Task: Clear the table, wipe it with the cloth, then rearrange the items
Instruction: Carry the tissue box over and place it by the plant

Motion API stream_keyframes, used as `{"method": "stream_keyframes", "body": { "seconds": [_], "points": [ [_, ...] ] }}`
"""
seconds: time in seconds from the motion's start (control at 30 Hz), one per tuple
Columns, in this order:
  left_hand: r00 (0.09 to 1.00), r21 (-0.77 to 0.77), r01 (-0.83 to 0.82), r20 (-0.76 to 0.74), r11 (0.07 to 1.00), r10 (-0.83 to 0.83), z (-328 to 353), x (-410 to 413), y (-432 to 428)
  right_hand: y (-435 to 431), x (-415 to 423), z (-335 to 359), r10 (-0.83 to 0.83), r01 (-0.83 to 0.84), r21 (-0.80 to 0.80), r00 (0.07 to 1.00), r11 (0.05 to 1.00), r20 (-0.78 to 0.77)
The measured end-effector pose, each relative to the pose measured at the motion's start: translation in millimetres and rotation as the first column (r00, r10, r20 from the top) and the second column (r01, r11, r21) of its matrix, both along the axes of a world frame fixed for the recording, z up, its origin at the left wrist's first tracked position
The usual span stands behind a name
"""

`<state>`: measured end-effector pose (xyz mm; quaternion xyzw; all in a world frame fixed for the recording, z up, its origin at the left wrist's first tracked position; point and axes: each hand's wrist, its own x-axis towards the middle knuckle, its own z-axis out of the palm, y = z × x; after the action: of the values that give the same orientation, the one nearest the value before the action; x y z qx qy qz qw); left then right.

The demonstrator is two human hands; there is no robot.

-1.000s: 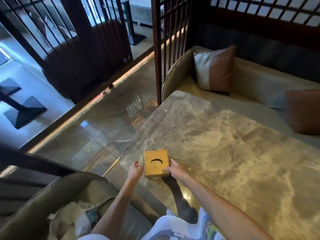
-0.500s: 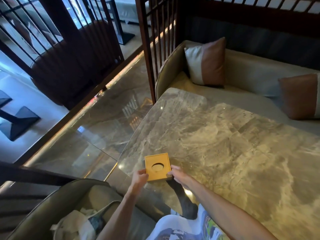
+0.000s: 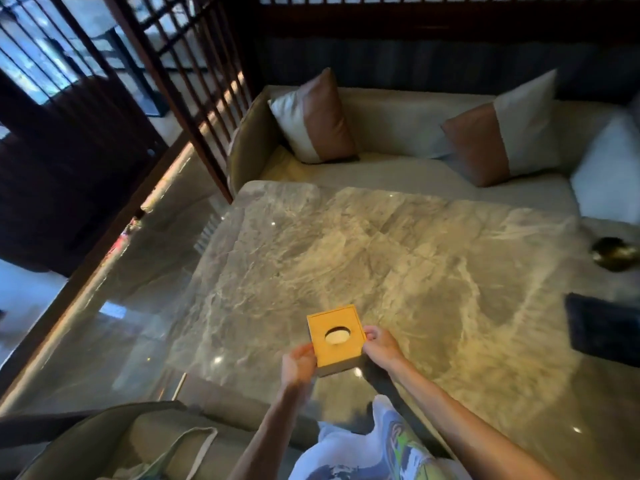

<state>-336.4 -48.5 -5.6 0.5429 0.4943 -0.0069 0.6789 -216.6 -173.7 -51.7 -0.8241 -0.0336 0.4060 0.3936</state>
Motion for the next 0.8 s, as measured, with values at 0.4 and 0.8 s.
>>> {"method": "stream_keyframes", "body": {
  "seconds": [0.4,0.8],
  "points": [
    [0.914,-0.009,0.403,-0.047,0.915,-0.403,-40,156,-366,-396,108,-21,-0.465,0.475,-0.097,0.879,0.875,0.109],
    [0.805,0.016,0.585,-0.139,0.811,-0.577,-39,208,-551,-590,116,-22,-0.609,0.623,-0.194,0.782,0.758,0.134]
  ]
}}
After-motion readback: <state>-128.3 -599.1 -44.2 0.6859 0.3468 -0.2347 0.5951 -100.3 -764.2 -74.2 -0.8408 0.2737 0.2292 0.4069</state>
